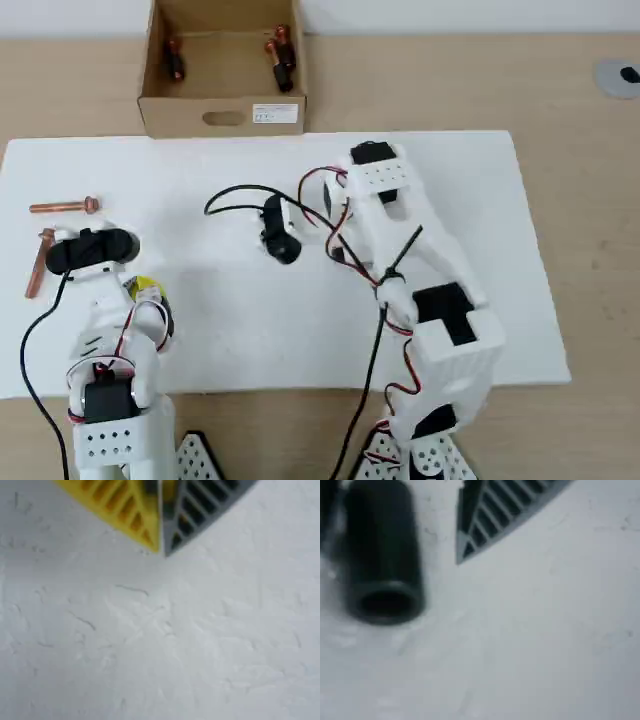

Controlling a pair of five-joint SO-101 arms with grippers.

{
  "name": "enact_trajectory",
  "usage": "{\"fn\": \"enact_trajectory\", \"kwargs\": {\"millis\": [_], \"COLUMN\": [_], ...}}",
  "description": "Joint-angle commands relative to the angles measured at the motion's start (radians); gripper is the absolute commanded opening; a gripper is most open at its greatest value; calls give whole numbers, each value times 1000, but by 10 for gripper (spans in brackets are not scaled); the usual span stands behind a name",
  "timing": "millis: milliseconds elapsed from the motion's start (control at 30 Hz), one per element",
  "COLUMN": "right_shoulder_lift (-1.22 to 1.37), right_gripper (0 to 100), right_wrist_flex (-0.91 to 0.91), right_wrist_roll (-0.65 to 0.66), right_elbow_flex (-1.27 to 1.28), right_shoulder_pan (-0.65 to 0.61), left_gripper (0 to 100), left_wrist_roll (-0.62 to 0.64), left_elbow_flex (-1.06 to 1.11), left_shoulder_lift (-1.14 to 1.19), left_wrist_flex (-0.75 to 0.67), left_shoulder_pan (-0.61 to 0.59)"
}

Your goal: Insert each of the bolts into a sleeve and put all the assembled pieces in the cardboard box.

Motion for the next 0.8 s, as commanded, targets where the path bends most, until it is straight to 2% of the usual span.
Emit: {"fn": "enact_trajectory", "kwargs": {"millis": [0, 267, 400, 767], "right_shoulder_lift": [-58, -25, -25, -136], "right_gripper": [118, 114, 36, 11], "right_wrist_flex": [-26, -63, -61, 38], "right_wrist_roll": [-11, -12, -20, -193], "right_elbow_flex": [5, 4, -5, -202], "right_shoulder_pan": [-8, -7, -5, -5], "left_gripper": [2, 2, 2, 2], "left_wrist_roll": [-3, -3, -3, -3], "left_elbow_flex": [-3, -3, -3, -3], "left_shoulder_lift": [-5, -5, -5, -5], "left_wrist_flex": [-2, -2, -2, -2], "left_shoulder_pan": [-5, -5, -5, -5]}}
